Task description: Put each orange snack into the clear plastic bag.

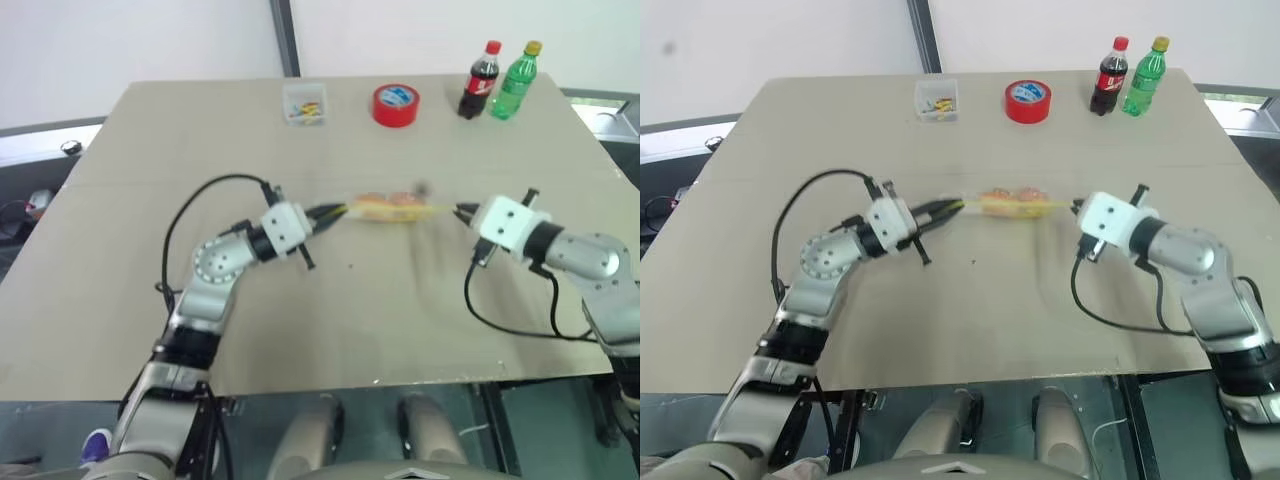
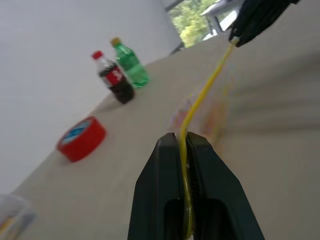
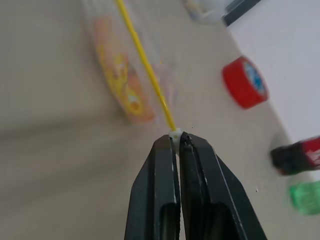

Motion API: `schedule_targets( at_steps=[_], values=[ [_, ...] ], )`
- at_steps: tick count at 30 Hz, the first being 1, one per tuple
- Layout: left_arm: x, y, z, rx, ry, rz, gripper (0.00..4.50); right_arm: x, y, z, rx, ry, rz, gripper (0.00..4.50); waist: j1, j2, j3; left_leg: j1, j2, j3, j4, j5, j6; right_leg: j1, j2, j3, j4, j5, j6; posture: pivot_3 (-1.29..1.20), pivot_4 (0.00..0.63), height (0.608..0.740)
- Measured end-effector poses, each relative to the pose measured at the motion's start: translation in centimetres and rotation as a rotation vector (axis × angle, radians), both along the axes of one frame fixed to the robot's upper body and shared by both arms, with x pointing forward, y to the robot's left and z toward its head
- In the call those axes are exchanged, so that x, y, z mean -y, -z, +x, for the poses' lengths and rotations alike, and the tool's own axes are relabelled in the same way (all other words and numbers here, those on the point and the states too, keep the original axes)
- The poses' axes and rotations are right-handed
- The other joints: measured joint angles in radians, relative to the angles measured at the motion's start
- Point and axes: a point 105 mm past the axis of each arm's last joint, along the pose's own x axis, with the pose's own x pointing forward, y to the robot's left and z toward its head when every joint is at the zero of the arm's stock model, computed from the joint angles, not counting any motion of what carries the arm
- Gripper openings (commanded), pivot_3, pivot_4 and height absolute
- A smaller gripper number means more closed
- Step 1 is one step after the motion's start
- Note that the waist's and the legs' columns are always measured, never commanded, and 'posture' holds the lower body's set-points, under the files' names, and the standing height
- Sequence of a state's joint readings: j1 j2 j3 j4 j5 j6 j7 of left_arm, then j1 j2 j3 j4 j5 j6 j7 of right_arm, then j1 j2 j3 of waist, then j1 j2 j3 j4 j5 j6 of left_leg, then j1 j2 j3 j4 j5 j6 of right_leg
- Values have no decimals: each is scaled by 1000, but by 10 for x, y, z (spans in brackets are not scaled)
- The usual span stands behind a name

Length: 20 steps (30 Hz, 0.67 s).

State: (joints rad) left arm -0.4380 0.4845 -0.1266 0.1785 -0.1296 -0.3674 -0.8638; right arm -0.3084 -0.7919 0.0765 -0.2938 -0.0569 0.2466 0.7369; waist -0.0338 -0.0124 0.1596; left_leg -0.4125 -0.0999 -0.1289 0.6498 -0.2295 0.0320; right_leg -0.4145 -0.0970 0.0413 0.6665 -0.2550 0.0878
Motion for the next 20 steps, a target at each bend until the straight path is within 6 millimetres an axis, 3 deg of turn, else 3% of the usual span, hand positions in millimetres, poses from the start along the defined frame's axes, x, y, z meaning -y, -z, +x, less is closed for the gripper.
schedule_targets(
  at_steps=[1,4,5,7,9,10,12,14,17,20],
  values=[
    [-1,6,-5,-31,9,4,785,0,3,-6,-31,-13,-8,740,1,0,0,4,0,0,0,-2,3,4,0,0,0,0,0,0,150,740],
    [-12,19,-12,-139,-7,-5,1691,10,7,-11,-91,22,29,1680,2,0,0,11,1,0,-1,-2,4,12,1,0,-1,0,0,0,150,740],
    [-17,22,-16,-192,-11,-22,2253,14,10,-15,-126,32,53,2262,3,0,0,13,1,-1,-2,-2,4,13,1,-1,-2,0,0,0,150,740],
    [-28,22,-24,-274,-23,-62,2882,16,17,-26,-189,23,84,2945,3,0,0,13,1,-1,-2,-2,4,13,0,-1,-3,0,0,0,150,740],
    [-41,17,-31,-319,-43,-84,4021,23,20,-35,-231,39,133,4088,5,0,0,12,1,-1,-3,-2,4,13,0,-1,-3,0,0,0,150,740],
    [-49,15,-34,-335,-58,-92,4330,30,20,-39,-248,57,158,4401,6,0,0,13,1,-1,-3,-2,4,13,0,0,-4,0,0,0,150,740],
    [-66,11,-42,-372,-103,-104,4465,44,18,-47,-278,96,227,4490,10,0,0,13,1,0,-3,-3,4,14,0,0,-4,0,0,0,150,740],
    [-73,11,-45,-395,-126,-105,4465,49,16,-51,-286,106,254,4490,13,0,0,13,1,0,-4,-3,4,14,0,0,-5,0,0,0,150,740],
    [-100,6,-64,-512,-185,-131,4465,54,12,-72,-347,93,344,4490,24,0,0,14,2,0,-4,-3,4,15,0,-1,-5,0,0,0,150,740],
    [-103,0,-71,-534,-182,-139,4465,53,7,-76,-344,80,365,4490,26,1,0,15,2,0,-4,-3,4,17,-1,-1,-6,0,0,0,150,740]
  ],
)
